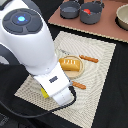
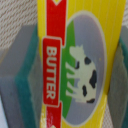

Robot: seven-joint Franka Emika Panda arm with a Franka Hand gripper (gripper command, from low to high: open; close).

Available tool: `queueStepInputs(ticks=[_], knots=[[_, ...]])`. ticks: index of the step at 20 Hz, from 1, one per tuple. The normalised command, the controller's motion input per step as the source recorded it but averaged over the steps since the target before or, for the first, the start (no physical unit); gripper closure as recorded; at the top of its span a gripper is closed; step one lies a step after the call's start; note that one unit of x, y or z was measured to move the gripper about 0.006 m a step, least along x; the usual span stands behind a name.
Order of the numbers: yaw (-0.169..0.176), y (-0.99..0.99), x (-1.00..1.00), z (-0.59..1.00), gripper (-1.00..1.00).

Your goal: Interact with the objects in diverse but meaningful ways.

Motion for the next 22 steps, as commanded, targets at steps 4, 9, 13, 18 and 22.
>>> queueStepInputs(ticks=[4, 9, 13, 18, 22], knots=[[0.0, 0.0, 0.21, 0.57, -1.0], [0.0, 0.01, 0.28, 0.93, -1.0], [-0.006, 0.07, 0.14, 1.0, -1.0], [-0.016, 0.24, 0.28, 1.0, -1.0], [-0.021, 0.23, 0.11, 1.0, -1.0]])
